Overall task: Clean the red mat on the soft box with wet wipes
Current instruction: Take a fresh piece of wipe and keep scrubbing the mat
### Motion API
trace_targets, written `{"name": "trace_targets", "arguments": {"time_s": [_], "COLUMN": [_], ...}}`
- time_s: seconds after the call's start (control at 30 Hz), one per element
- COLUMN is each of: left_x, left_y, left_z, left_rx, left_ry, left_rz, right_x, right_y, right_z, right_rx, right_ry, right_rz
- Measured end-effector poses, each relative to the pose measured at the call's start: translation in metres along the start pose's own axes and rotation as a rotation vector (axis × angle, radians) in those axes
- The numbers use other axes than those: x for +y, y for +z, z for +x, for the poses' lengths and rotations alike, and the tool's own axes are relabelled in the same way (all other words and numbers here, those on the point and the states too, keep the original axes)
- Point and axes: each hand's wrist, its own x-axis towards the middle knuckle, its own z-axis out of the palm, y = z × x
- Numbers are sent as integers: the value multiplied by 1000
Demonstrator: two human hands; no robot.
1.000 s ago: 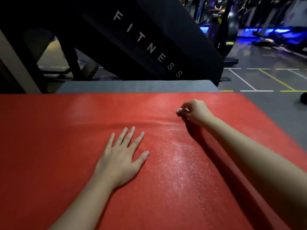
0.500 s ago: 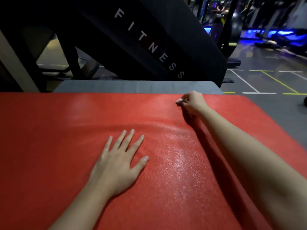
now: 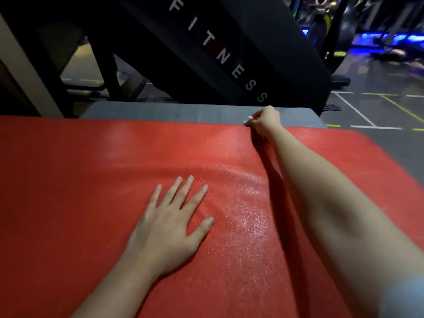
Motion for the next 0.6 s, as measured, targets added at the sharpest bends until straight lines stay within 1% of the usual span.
{"name": "trace_targets", "arguments": {"time_s": [0.07, 0.13, 0.2, 0.23, 0.3, 0.37, 0.4, 0.47, 0.5, 0.6], "left_x": [0, 0, 0, 0, 1, 1, 1, 0, 0, 0], "left_y": [0, 0, 1, 1, 0, 0, 0, -1, -1, 1], "left_z": [-1, 0, 0, 1, 1, 1, 1, 2, 1, 0], "left_rx": [4, 18, 11, 7, 5, -2, -5, -4, -4, 4], "left_ry": [-1, -5, -6, -5, -8, -12, -14, -11, -11, -12], "left_rz": [-12, -24, -7, -1, -5, -18, -21, -27, -31, -47], "right_x": [-1, 1, 3, 4, 5, 7, 7, 8, 6, 6], "right_y": [1, -7, -18, -19, -12, 0, 4, 2, -5, -28], "right_z": [-11, -22, -28, -28, -25, -23, -23, -29, -38, -81], "right_rx": [-73, -189, -280, -279, -179, -70, -58, -100, -139, -287], "right_ry": [-92, -216, -297, -321, -344, -313, -284, -231, -250, -430], "right_rz": [-91, -207, -322, -362, -373, -321, -298, -261, -274, -341]}}
